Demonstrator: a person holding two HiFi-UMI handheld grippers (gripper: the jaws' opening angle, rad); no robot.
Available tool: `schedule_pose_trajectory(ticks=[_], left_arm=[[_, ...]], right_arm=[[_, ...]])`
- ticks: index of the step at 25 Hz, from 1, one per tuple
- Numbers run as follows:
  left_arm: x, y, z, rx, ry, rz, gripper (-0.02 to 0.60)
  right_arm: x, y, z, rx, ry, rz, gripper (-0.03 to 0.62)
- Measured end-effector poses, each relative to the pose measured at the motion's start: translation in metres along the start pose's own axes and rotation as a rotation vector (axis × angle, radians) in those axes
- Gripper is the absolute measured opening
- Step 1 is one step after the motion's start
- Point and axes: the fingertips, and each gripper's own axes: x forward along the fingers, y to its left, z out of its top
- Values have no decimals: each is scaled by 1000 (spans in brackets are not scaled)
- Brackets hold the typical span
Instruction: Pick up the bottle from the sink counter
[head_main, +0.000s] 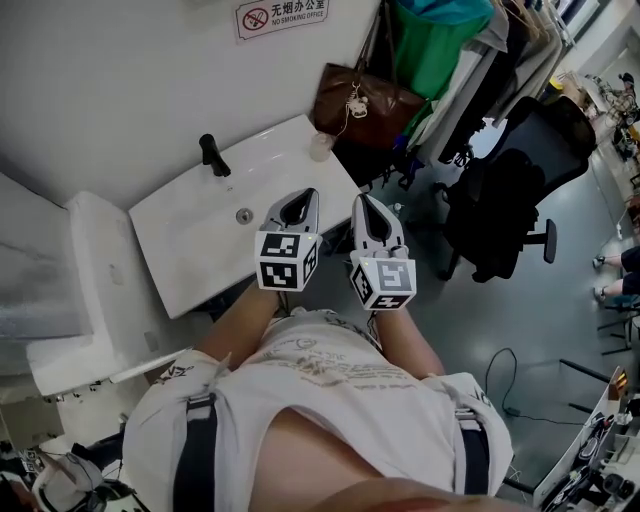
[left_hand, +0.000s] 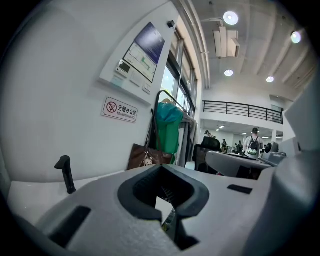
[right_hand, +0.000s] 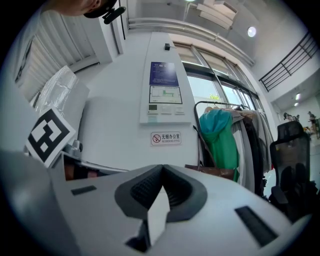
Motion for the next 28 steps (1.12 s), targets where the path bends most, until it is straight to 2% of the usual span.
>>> schedule_pose_trajectory(ticks=[12, 19, 28], left_arm=[[23, 51, 8, -36, 11, 33, 14], [30, 77, 11, -51, 16, 87, 14], [59, 93, 14, -67, 21, 180, 14]], right_arm=[[61, 5, -11, 27, 35, 27, 25], [89, 14, -12, 15, 46, 75, 25], [129, -7, -19, 17, 64, 147, 25]])
